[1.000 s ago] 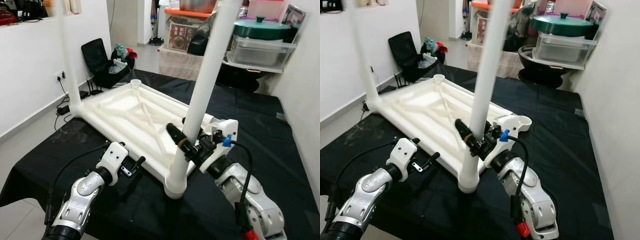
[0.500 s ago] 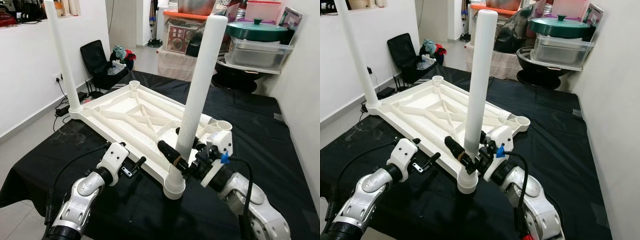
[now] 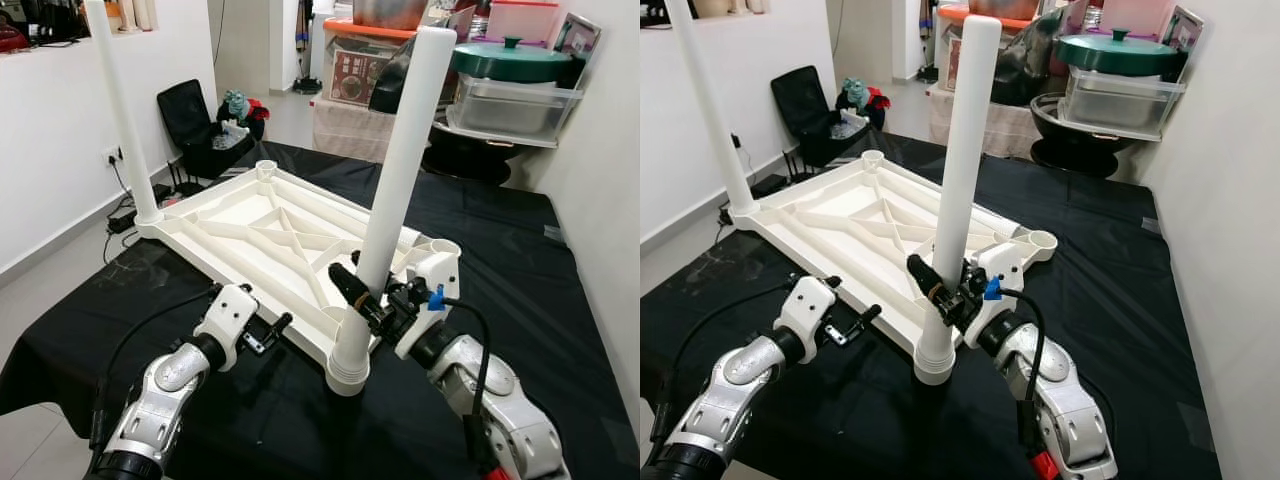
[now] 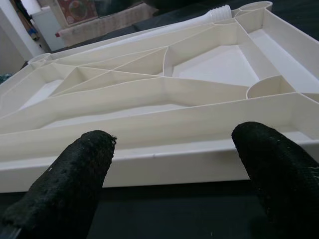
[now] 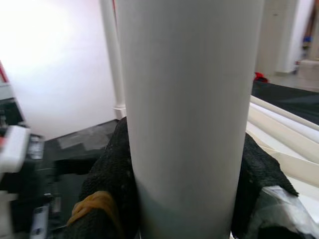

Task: Building children table

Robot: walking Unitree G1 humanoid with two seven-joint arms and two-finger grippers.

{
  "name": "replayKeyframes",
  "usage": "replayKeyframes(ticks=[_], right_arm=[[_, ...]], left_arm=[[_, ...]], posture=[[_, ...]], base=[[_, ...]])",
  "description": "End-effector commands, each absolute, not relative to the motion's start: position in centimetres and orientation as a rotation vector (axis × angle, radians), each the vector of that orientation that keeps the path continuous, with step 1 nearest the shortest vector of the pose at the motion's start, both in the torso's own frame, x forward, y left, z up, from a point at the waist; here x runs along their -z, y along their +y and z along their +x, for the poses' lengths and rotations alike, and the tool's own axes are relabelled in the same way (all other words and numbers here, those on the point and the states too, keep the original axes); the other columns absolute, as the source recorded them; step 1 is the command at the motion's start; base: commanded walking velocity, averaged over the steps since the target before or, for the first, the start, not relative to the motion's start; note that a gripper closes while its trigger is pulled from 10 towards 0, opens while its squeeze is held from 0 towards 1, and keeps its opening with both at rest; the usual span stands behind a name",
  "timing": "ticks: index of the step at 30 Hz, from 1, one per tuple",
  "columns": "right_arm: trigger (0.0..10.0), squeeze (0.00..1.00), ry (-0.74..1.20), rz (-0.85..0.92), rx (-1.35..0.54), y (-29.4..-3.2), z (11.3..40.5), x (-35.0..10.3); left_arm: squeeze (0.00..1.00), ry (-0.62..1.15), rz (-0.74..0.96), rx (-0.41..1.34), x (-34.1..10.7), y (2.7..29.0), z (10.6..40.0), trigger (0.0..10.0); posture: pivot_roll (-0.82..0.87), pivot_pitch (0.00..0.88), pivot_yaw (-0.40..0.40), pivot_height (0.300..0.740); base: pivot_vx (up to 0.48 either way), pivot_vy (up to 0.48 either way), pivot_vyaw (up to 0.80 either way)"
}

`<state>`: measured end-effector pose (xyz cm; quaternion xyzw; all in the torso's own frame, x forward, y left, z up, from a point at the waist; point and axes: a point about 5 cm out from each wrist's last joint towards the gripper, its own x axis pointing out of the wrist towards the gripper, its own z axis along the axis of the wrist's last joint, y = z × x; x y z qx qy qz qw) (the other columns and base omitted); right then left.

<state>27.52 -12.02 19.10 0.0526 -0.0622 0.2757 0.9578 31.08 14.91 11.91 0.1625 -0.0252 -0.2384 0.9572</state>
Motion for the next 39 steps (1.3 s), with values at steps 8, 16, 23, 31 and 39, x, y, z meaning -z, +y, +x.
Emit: replayKeyframes(ticks=[8,16,23,31,39], right_arm=[[0.0,0.00,0.085,0.000,-0.095,-17.1,28.8,-15.5],[0.0,0.00,0.187,-0.038,0.411,-22.2,28.4,-13.8],[4.2,0.00,0.232,0.029,0.451,-21.3,28.0,-13.1],[10.0,0.99,0.172,0.122,0.314,-19.7,28.9,-14.2],[10.0,0.00,0.090,0.135,0.147,-19.5,30.3,-16.3]], left_arm=[[0.00,-0.053,0.330,0.500,-11.8,14.5,31.1,10.0],[0.00,-0.049,0.330,0.496,-11.7,14.5,31.0,10.0],[0.00,-0.044,0.330,0.488,-11.6,14.6,31.0,10.0],[0.00,-0.043,0.328,0.485,-11.6,14.6,31.1,10.0],[0.00,-0.042,0.326,0.484,-11.5,14.6,31.0,10.0]], posture=[[0.03,0.000,-0.077,0.740],[0.03,0.000,-0.082,0.740],[0.03,0.000,-0.082,0.740],[0.03,0.000,-0.088,0.740],[0.03,0.000,-0.089,0.740]], base=[[0.000,0.000,0.00],[0.000,0.000,0.00],[0.000,0.000,0.00],[0.000,0.000,0.00],[0.000,0.000,0.00]])
